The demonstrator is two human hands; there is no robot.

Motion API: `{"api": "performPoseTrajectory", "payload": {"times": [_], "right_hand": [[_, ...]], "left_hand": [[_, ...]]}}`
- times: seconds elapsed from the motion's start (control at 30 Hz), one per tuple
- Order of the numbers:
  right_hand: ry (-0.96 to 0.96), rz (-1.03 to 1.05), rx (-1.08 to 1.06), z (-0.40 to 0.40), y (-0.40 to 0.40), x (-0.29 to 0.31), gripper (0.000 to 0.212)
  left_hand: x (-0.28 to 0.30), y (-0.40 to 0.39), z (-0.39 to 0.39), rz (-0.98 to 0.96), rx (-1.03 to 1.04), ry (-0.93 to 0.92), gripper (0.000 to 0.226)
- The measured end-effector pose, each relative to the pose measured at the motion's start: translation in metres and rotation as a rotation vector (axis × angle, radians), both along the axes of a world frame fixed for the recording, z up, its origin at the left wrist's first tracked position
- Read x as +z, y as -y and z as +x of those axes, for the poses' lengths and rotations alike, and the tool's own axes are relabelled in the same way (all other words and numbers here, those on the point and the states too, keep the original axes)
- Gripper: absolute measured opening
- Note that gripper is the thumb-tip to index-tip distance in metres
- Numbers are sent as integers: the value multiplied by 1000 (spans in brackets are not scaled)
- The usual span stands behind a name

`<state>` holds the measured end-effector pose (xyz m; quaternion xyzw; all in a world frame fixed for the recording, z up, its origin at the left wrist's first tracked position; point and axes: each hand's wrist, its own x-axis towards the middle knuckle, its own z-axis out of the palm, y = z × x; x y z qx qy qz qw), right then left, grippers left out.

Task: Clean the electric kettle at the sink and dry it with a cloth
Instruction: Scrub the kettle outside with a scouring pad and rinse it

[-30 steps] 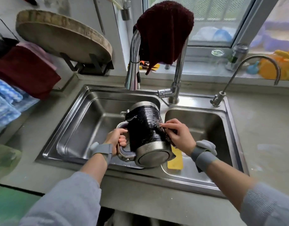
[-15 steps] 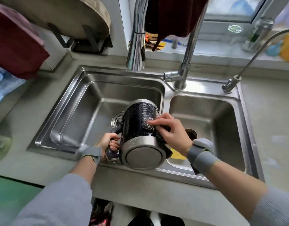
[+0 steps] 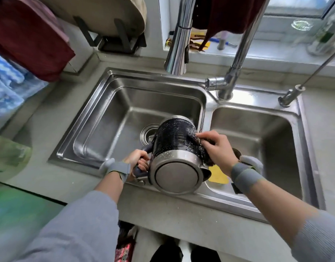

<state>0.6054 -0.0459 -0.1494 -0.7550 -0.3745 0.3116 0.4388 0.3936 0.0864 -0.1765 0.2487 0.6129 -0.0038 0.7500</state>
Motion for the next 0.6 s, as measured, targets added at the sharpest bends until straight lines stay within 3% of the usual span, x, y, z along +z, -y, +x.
{"api": "performPoseTrajectory", "payload": {"times": [0.2,0.37,0.6], "right_hand": [[80,-169,-25,21,-56,-33,31],[-39,-132,-29,4,-14,-13,24],[-155,-183,89,14,23,24,25]], "left_hand": [[-4,-3,0,-49,8,32,59],[-10,-12,-3,-94,114,65,39],[35,-13,24,133,167,-30,40]]}}
